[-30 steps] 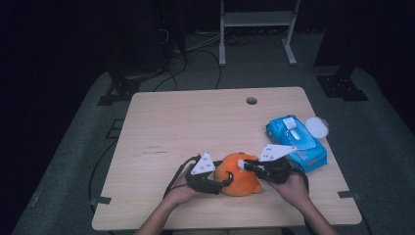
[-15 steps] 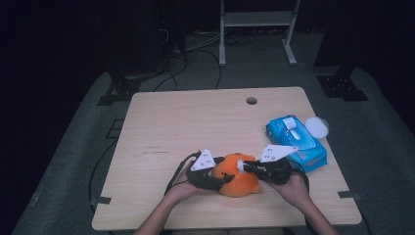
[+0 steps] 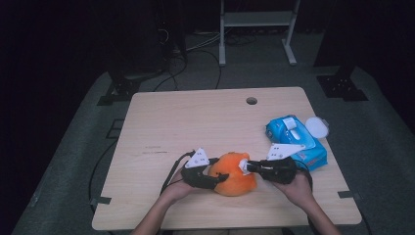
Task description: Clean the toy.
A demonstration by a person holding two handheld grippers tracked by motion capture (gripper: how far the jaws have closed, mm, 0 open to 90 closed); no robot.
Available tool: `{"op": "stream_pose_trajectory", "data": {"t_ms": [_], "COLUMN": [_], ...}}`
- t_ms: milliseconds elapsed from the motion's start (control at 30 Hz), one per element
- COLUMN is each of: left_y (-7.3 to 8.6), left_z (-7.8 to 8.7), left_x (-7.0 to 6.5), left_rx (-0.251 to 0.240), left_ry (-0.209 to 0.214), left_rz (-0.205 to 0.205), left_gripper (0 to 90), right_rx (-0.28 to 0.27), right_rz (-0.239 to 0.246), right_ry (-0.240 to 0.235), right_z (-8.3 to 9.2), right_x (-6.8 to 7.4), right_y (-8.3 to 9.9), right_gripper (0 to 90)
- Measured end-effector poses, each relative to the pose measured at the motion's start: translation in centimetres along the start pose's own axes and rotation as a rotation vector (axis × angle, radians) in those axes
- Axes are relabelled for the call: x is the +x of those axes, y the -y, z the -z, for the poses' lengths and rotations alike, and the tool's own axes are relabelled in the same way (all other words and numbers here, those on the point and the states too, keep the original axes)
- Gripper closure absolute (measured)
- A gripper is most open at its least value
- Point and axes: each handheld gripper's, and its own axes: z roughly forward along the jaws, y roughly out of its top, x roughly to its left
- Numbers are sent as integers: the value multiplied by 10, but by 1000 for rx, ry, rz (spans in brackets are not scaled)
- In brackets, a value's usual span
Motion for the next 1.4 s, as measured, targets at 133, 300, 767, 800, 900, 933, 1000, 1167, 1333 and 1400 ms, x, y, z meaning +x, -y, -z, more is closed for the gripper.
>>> {"op": "stream_pose_trajectory", "data": {"t_ms": [133,300,767,800,900,933,1000,1167,1333,1400], "left_y": [2,4,6,7,7,7,6,0,-4,-6], "left_z": [2,2,2,1,1,1,1,-4,-5,-3], "left_x": [3,5,13,13,12,12,9,-10,-17,-13], "left_rx": [-3,-10,-38,-42,-37,-36,-38,-34,-20,-16], "left_ry": [7,6,11,12,10,11,8,21,29,39], "left_rz": [13,33,105,106,102,97,60,-63,-98,-80], "left_gripper": [335,333,319,316,312,312,312,326,316,296], "right_rx": [33,84,88,107,96,87,86,54,29,29], "right_rz": [15,-36,35,28,29,40,64,-14,-59,-51], "right_ry": [24,74,28,16,-24,-49,-63,10,41,37], "right_z": [-3,-1,-2,0,1,0,-4,0,1,1], "right_x": [-2,-20,-6,-9,-7,-3,3,-11,-20,-18], "right_y": [2,19,9,13,13,11,6,9,13,13], "right_gripper": [826,825,826,826,826,826,826,827,825,825]}}
